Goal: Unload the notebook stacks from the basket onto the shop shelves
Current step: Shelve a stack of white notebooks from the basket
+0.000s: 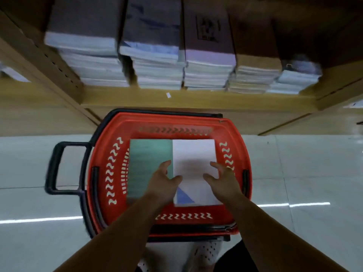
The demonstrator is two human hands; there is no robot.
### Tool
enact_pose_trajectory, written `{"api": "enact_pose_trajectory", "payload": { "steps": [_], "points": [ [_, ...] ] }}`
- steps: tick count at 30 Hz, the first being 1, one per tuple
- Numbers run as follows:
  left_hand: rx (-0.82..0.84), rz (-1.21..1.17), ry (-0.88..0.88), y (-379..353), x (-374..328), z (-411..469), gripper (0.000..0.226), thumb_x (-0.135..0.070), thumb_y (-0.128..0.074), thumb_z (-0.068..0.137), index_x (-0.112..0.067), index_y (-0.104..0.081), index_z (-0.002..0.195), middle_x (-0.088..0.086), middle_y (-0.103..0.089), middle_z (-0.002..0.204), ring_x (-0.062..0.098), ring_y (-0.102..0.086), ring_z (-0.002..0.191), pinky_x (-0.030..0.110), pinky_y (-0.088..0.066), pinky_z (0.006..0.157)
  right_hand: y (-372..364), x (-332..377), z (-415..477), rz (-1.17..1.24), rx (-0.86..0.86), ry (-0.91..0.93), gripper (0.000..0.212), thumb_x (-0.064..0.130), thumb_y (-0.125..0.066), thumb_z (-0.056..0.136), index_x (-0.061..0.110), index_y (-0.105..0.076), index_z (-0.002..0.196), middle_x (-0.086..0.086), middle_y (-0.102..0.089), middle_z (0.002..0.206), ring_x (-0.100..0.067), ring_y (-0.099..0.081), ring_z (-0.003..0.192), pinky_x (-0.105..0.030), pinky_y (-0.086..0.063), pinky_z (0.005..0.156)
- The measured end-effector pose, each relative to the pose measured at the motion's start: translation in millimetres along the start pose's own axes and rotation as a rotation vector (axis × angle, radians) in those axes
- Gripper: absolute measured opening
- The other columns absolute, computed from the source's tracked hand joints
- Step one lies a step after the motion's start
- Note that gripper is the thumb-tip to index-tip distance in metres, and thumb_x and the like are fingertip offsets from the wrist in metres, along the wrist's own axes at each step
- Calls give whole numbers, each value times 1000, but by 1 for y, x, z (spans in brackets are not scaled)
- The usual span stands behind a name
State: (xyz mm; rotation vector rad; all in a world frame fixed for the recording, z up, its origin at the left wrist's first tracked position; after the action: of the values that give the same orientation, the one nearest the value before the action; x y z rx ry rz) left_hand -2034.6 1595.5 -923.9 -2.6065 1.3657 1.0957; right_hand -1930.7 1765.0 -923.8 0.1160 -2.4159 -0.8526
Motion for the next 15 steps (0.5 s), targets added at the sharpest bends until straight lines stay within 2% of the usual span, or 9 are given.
{"api": "enact_pose_trajectory", "payload": {
  "steps": [2,3,5,7,9,11,13,15],
  "points": [
    [15,18,3,-20,16,29,66,-23,-68,93,-21,-39,153,10,-55,144,27,-59,118,21,-41,86,-14,-22,29,25,-27,-3,60,41,-71,90,26,-53,146,-3,-53,151,-27,-55,131,-38,-50,103],
    [15,24,-8,-29,24,42,69,-23,-70,92,-19,-39,153,10,-57,142,26,-59,121,21,-41,88,-21,-30,41,37,-36,-11,62,39,-72,90,26,-51,147,-2,-51,152,-27,-55,132,-32,-52,98],
    [32,4,-29,-46,39,66,80,-29,-74,83,-20,-37,153,9,-60,140,25,-62,119,29,-48,99,-31,-44,64,64,-62,-34,67,36,-73,91,25,-46,151,-2,-49,153,-25,-50,137,-22,-46,96],
    [15,-28,-40,-58,55,89,88,-34,-74,76,-21,-35,155,8,-57,143,25,-61,121,41,-49,105,-39,-52,81,110,-39,-77,76,35,-73,91,26,-36,157,-4,-50,153,-26,-51,137,-25,-42,98],
    [-30,-17,-68,-64,62,103,86,-32,-73,80,-22,-33,156,6,-51,147,26,-56,129,43,-46,108,-47,-57,92,133,11,-104,84,35,-70,94,26,-21,162,-5,-50,152,-27,-51,135,-27,-38,97],
    [-74,-68,-104,-67,62,109,94,-31,-72,79,-21,-23,159,7,-54,144,26,-57,127,42,-47,107,-52,-62,100,104,-9,-117,88,33,-67,96,25,-11,164,-7,-47,153,-29,-49,136,-29,-35,97],
    [-80,-93,-107,-69,62,112,94,-22,-71,82,-20,-18,160,7,-61,133,26,-63,116,38,-52,100,-57,-65,104,32,-50,-115,93,39,-65,94,28,-6,164,-8,-35,161,-31,-42,142,-35,-36,105],
    [-82,-61,-123,-69,62,113,74,-18,-68,80,-19,-40,149,7,-67,120,23,-68,101,38,-57,91,-62,-66,106,-30,-55,-123,99,47,-66,91,31,0,163,-7,-21,168,-34,-31,150,-42,-30,118]
  ]
}}
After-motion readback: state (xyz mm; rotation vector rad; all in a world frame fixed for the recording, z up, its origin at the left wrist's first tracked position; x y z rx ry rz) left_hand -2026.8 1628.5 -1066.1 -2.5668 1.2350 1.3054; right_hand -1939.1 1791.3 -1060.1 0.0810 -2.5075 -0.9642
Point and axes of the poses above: each hand's wrist, its own z-axis towards the middle knuckle, its own y-axis out of the back of the hand, x = y × z, the point moved 2 cm from there along z, towards the middle knuckle
